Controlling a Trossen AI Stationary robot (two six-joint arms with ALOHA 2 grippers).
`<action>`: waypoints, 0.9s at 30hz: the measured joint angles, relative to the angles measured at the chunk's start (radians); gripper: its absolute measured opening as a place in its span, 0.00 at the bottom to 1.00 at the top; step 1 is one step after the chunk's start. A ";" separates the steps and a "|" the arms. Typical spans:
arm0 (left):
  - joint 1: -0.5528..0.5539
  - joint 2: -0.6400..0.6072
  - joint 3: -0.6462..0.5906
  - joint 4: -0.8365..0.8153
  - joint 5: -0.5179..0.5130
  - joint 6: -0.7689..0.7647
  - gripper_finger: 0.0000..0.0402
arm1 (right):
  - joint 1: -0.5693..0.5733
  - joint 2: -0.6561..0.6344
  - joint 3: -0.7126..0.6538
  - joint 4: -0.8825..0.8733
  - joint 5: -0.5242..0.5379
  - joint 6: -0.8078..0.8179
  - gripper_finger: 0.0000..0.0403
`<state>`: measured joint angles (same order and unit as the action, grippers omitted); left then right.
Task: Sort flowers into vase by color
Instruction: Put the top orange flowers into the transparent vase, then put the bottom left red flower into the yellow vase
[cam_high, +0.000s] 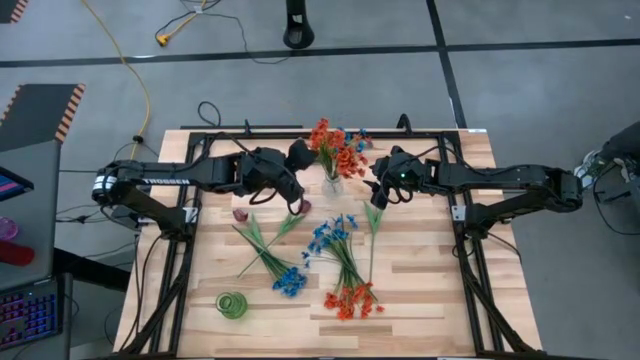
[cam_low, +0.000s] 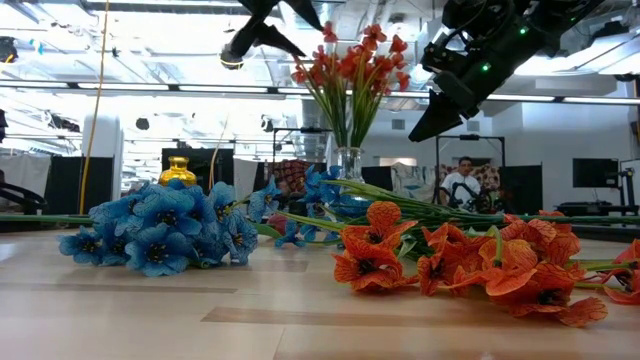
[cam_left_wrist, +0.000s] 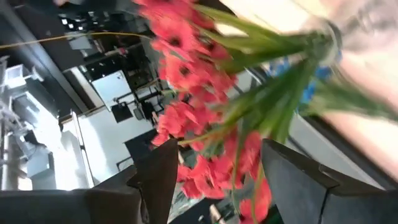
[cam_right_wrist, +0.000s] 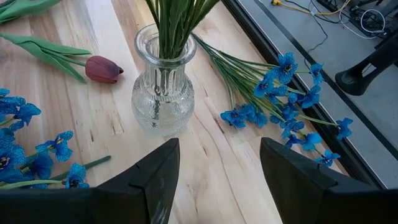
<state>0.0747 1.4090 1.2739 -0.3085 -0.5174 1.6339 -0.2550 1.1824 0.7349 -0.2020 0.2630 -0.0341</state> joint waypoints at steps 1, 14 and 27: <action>-0.004 0.000 0.000 0.011 0.010 -0.025 0.54 | 0.000 0.000 0.000 0.000 0.000 0.000 0.62; -0.083 0.000 0.000 0.091 -0.068 -0.468 0.54 | 0.000 0.000 0.000 -0.008 0.000 0.000 0.62; -0.109 0.000 0.000 -0.071 -0.179 -0.864 0.54 | 0.000 0.000 0.000 -0.008 0.000 0.000 0.62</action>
<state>-0.0345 1.4086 1.2739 -0.3796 -0.6968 0.7695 -0.2550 1.1828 0.7349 -0.2099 0.2629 -0.0341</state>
